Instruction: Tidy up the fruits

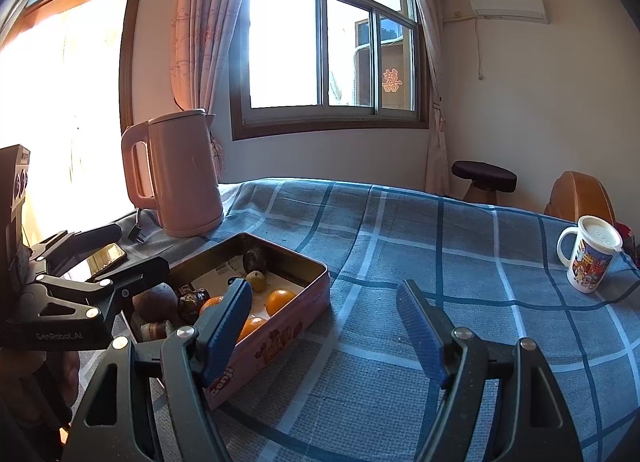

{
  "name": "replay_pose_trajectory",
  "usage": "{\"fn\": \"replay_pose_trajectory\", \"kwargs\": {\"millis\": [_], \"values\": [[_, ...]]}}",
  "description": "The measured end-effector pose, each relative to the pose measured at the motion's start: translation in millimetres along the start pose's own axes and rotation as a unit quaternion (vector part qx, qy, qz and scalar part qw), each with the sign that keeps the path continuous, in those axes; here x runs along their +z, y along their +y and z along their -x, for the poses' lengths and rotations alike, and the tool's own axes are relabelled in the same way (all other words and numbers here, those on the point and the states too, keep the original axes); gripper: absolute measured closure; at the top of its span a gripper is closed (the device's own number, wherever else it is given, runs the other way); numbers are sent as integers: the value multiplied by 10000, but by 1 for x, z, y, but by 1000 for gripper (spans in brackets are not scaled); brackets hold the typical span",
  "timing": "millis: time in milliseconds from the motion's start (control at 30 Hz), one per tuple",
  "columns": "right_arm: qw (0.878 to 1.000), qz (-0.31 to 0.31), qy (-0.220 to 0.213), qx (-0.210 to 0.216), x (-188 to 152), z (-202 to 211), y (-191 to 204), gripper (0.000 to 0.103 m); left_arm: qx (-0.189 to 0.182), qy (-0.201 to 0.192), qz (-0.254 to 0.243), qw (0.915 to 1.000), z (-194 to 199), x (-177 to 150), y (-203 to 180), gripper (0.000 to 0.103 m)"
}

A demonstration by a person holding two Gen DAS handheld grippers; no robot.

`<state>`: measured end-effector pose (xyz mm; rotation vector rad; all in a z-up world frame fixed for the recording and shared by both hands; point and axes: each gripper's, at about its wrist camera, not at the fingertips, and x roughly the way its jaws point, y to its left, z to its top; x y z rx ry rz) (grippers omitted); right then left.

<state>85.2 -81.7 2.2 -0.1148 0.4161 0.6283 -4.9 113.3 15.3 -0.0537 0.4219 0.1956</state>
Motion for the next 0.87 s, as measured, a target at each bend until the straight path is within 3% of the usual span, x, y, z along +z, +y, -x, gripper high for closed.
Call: {"fn": "replay_pose_trajectory", "kwargs": {"millis": [667, 867], "values": [[10000, 35, -3, -82, -2, 4, -4, 27, 147, 54, 107, 9998, -4, -1, 2, 0], [9994, 94, 107, -303, -6, 6, -19, 27, 139, 65, 111, 9998, -3, -1, 3, 0]]}}
